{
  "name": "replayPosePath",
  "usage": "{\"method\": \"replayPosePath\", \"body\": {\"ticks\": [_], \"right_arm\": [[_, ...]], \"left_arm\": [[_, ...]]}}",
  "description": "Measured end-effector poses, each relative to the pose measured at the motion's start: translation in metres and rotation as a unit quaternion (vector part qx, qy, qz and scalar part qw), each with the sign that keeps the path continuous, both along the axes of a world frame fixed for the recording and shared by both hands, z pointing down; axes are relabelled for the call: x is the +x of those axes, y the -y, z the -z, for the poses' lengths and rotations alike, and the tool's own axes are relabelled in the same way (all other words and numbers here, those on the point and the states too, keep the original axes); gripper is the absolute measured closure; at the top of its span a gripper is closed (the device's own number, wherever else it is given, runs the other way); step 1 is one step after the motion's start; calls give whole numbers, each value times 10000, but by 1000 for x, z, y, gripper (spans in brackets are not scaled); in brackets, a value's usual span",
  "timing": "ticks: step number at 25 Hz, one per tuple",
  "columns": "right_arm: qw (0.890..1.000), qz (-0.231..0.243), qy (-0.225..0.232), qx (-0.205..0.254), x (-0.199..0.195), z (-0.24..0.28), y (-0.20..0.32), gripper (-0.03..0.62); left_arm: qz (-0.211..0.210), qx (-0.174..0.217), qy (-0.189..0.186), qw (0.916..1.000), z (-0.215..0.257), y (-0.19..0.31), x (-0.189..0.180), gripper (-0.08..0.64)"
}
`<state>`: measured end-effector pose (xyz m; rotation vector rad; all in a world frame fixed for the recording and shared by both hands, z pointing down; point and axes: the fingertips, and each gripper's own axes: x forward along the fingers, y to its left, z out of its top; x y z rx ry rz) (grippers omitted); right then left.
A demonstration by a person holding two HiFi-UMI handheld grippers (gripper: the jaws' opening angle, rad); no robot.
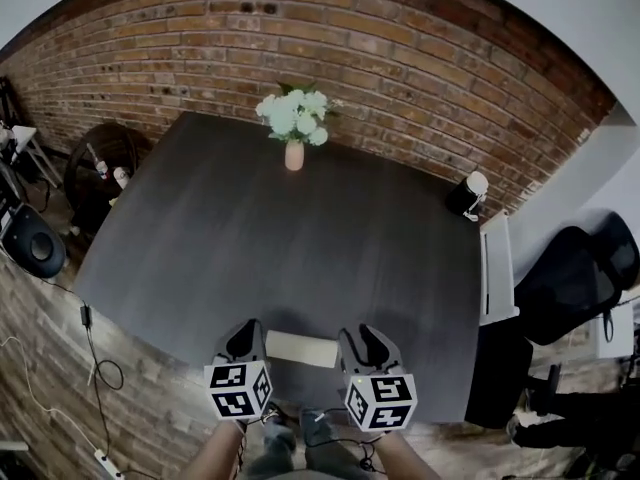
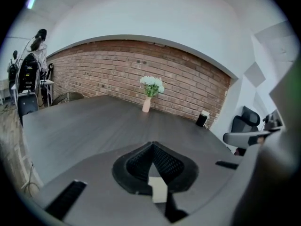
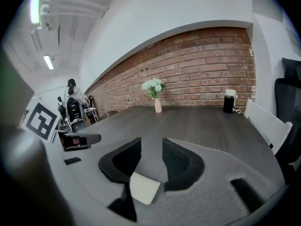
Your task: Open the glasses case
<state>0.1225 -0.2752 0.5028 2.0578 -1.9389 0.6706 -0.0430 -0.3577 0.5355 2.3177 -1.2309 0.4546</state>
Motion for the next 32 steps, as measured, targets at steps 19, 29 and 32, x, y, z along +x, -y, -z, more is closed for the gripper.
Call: {"method": "replayPosePath", "body": {"ticks": [19, 29, 32], "right_arm": [[9947, 64, 375, -953, -20, -103, -43, 448], [9925, 160, 209, -1193, -29, -119, -58, 448], [9914, 214, 179, -1276, -30, -124, -62, 448]], "left_arm": [[-125, -812, 289, 9962, -95, -52, -11, 565], [-300, -1025, 358, 9936, -113, -65, -8, 565], [-317, -1090, 417, 9927, -117, -68, -9, 565]]}}
